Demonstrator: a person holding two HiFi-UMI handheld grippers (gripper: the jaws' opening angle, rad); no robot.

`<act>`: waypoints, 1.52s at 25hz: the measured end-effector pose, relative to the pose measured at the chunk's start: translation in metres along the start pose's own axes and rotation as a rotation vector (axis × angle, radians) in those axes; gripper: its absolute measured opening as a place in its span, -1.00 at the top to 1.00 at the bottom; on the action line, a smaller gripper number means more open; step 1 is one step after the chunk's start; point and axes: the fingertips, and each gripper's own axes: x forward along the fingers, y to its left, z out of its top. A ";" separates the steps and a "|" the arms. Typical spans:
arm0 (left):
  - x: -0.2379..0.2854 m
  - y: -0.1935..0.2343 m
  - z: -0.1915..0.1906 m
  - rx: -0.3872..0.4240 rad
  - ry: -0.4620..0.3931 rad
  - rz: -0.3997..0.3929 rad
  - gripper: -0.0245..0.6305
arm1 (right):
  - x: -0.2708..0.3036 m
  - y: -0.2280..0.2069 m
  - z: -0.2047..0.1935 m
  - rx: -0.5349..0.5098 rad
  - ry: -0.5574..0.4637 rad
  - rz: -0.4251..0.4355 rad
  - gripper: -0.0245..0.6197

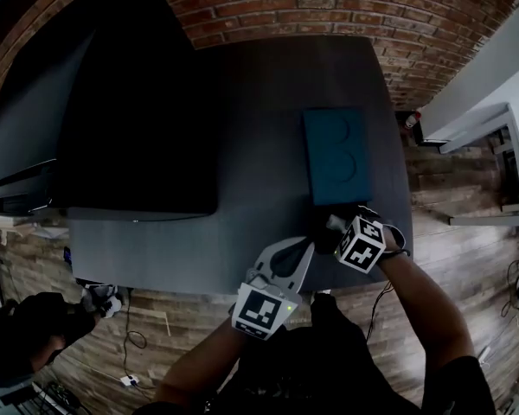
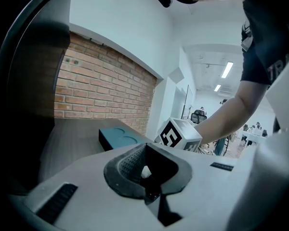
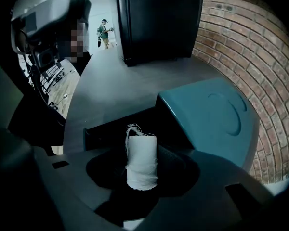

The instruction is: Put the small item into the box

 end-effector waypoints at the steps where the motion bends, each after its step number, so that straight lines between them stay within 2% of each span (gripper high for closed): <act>1: 0.001 0.001 0.000 -0.005 -0.001 -0.001 0.82 | 0.001 0.000 -0.001 -0.009 0.017 0.001 0.32; 11: 0.006 0.000 -0.002 -0.017 0.003 -0.016 0.82 | 0.009 0.001 -0.001 -0.042 0.090 0.025 0.30; 20: -0.006 -0.005 0.001 -0.006 -0.006 -0.011 0.82 | 0.003 0.001 -0.004 -0.006 0.073 -0.009 0.17; 26: -0.016 -0.014 0.005 0.013 -0.023 -0.023 0.82 | -0.016 0.001 -0.003 0.062 0.037 -0.052 0.16; 32: -0.026 -0.021 0.019 0.036 -0.050 -0.039 0.82 | -0.056 -0.003 0.004 0.156 -0.062 -0.128 0.17; 35: -0.031 -0.023 0.035 0.048 -0.078 -0.036 0.82 | -0.086 -0.009 0.014 0.229 -0.155 -0.181 0.23; 38: -0.037 -0.021 0.049 0.053 -0.101 -0.027 0.82 | -0.121 -0.014 0.030 0.310 -0.284 -0.248 0.39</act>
